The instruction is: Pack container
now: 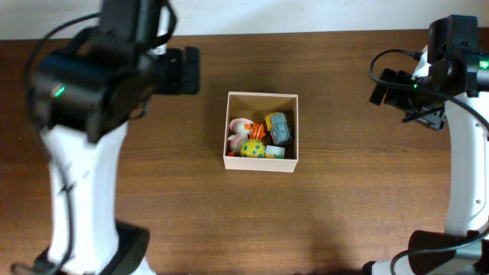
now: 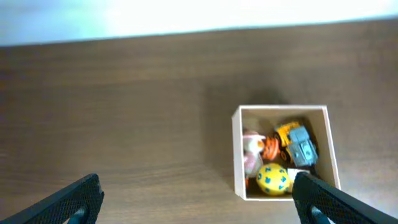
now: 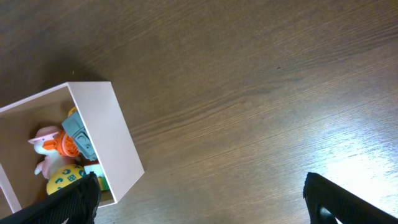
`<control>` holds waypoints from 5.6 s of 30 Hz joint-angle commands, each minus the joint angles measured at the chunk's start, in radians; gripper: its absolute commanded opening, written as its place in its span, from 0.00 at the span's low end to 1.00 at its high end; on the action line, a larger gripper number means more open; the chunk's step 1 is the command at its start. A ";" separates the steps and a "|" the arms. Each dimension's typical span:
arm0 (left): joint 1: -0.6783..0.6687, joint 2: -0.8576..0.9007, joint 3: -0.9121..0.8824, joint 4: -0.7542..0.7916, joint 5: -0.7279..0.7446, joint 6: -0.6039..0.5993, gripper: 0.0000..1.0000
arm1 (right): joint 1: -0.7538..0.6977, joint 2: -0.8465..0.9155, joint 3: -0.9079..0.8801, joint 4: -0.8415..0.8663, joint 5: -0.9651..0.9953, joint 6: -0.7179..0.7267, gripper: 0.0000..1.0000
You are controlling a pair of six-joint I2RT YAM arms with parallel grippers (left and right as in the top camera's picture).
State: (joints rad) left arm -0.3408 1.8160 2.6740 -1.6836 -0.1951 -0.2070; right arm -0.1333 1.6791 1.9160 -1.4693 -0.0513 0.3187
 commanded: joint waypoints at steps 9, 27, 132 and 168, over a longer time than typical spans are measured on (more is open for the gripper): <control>0.149 -0.274 -0.343 -0.004 -0.213 -0.070 0.99 | 0.002 -0.022 0.012 0.000 -0.008 0.011 0.99; 0.224 -0.293 -0.544 -0.004 -0.213 -0.069 0.99 | 0.288 -0.575 -0.310 0.003 -0.008 0.011 0.99; 0.287 -0.927 -1.460 0.924 -0.111 -0.028 0.99 | 0.035 -1.675 -1.772 0.942 0.135 -0.188 0.99; 0.328 -1.810 -2.399 1.153 0.129 0.388 0.99 | 0.035 -1.675 -1.772 0.941 0.135 -0.188 0.99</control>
State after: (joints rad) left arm -0.0093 0.0170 0.2989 -0.5339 -0.0811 0.1650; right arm -0.0914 0.0139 0.1520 -0.5289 0.0856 0.1307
